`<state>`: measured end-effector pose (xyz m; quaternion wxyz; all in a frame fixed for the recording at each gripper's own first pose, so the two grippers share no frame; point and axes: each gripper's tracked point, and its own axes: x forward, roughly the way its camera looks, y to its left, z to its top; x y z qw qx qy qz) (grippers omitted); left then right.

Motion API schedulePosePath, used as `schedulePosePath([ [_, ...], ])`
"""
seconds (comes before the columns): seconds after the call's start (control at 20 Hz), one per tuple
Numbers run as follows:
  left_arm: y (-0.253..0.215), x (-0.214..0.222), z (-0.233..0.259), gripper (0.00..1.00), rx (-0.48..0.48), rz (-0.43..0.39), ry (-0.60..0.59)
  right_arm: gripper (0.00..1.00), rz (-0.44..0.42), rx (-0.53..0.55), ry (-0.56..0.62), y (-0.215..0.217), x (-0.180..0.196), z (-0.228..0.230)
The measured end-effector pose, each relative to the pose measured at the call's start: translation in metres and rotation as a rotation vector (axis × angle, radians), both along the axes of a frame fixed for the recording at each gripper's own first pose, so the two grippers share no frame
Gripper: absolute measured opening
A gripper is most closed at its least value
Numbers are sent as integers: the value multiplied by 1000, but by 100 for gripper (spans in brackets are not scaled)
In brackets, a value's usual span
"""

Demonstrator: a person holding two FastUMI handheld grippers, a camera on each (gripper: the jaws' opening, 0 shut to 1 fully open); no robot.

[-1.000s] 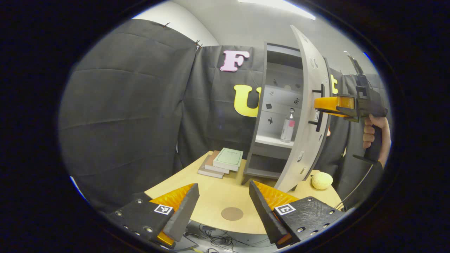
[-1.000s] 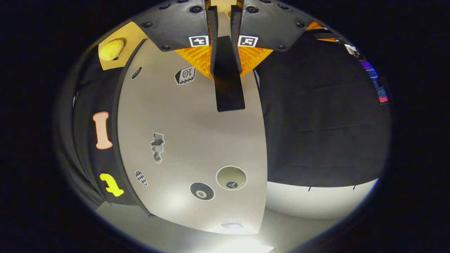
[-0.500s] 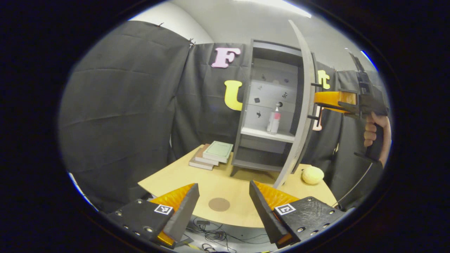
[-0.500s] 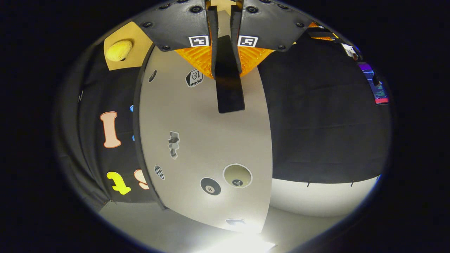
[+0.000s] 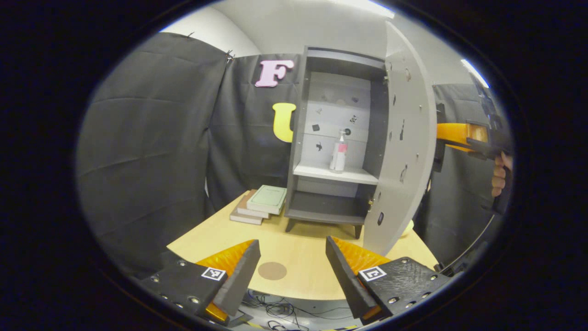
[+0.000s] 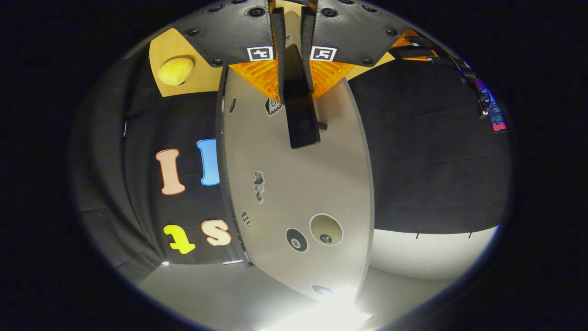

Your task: Open the cabinet door with the right hand, grasp the bottle in the cabinet with the left hand and place it on the coaster, then close the cabinet door with the right hand.

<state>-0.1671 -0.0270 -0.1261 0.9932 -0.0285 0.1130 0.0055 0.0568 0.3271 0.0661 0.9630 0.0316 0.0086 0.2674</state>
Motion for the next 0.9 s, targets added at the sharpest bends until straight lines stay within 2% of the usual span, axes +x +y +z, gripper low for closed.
schedulePosePath([
  [0.1, -8, 9, 1, 89, 6, -28, 1, 15, -27, 48, 10, -1, 0, 1],
  [0.25, -21, 30, -5, 87, -3, -75, 17, 15, -80, 95, 16, 0, 2, 2],
  [0.45, -36, 70, -3, 90, -11, -166, 29, 14, -244, 114, 28, -31, 8, 3],
  [0.55, -39, 92, 5, 88, -1, -208, 14, 10, -260, 154, 51, -43, 6, 6],
  [0.6, -40, 102, 7, 87, 1, -231, 10, 2, -257, 164, 58, -42, 6, 7],
  [0.65, -42, 113, 8, 87, 0, -253, 9, 11, -261, 163, 57, -40, 10, 5],
  [0.75, -43, 133, 13, 88, -6, -291, -1, 12, -289, 134, 51, -40, 11, 4],
  [0.85, -40, 158, 18, 88, -10, -323, -11, 10, -327, 100, 47, -44, 9, 2],
  [0.9, -38, 170, 22, 87, -9, -338, -16, 2, -344, 80, 46, -44, 4, 0],
])
